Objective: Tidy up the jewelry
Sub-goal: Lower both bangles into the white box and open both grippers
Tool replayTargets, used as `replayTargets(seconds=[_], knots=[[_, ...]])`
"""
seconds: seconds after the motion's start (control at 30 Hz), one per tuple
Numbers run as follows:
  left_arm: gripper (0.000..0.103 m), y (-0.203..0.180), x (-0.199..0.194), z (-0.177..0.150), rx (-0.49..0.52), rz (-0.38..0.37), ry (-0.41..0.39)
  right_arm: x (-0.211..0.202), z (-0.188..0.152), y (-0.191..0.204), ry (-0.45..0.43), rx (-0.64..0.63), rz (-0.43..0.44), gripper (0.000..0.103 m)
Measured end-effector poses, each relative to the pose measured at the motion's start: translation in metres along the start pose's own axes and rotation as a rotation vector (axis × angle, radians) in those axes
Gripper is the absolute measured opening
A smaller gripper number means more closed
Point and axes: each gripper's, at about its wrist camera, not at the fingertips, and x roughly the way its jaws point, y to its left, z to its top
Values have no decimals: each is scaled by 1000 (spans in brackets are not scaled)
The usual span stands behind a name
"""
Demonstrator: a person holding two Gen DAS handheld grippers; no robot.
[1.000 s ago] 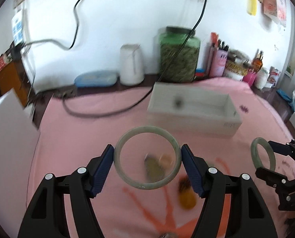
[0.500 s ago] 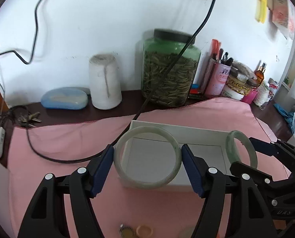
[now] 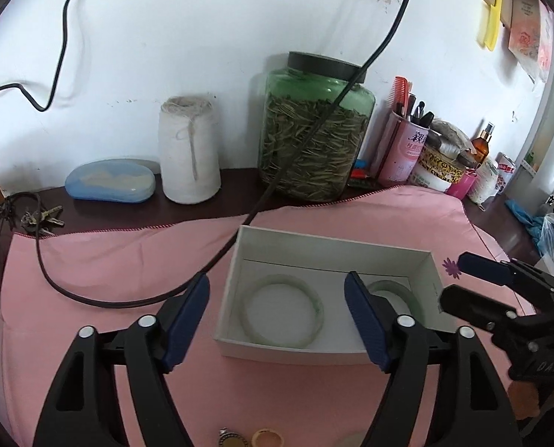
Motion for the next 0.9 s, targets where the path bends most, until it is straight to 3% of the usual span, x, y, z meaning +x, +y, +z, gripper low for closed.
replayTargets(seconds=[0.47, 0.6, 0.7, 0.9], knots=[[77, 1, 24, -13, 26, -39, 100, 22, -9, -12, 148, 125, 62, 71], [83, -4, 30, -18, 45, -36, 113, 30, -13, -12, 177, 158, 104, 76], [83, -7, 27, -21, 36, -32, 115, 34, -12, -9, 171, 155, 96, 83], [84, 7, 1, -36, 5, -57, 164, 37, -11, 14, 203, 88, 78, 84]])
